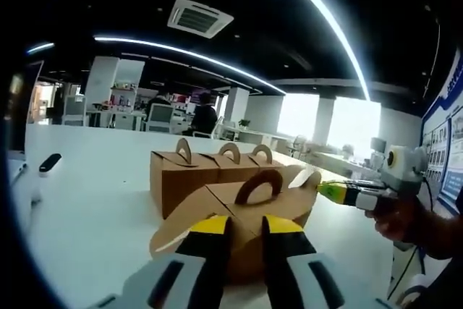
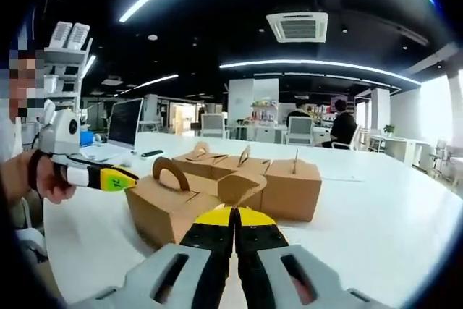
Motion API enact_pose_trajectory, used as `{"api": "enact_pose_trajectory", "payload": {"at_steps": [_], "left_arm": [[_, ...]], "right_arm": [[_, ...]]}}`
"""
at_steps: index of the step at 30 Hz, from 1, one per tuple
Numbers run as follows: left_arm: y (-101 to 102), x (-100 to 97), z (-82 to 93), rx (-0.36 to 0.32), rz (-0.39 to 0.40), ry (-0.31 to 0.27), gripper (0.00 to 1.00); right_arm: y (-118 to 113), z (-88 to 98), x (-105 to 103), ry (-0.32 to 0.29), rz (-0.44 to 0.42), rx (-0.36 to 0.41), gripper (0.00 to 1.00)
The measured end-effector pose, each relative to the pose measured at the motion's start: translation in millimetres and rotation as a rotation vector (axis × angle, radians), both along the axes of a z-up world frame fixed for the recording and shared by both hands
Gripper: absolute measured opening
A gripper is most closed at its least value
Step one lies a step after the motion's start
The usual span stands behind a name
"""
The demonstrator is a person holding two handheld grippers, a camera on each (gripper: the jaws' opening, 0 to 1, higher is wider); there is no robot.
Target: Pick up one paper box from the group, open the paper box, and remove the item inside
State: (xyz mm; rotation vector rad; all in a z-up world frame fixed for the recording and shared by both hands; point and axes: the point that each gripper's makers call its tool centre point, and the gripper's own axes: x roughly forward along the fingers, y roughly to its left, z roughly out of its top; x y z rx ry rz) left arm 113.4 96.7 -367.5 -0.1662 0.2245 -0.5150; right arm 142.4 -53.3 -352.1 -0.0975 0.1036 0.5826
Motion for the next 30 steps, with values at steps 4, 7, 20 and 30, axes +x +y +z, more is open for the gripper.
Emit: {"api": "enact_pose_trajectory", "payload": {"at_steps": [4,7,20,30], "left_arm": [[2.2,0.9,-0.5,-0.004,0.003,-0.001,0.2],[3.3,1.3,-0.8,-0.003,0.004,-0.003,0.2],[1.6,0.4,-0.7,-0.004,0.005,-0.005,0.2],[-0.7,-0.3,-0.4,0.0,0.003,-0.005,0.2]], "right_arm": [[-0.5,-2.8,0.3,0.009,-0.002,0.004,0.02],[-1.3,-8.1,0.4,0.032,-0.005,0.018,0.02],[-1.6,-16.6,0.2,0.062,-0.006,0.034,0.02],[-4.1,-27.4,1.8,0.163,-0.001,0.182,0.02]]}}
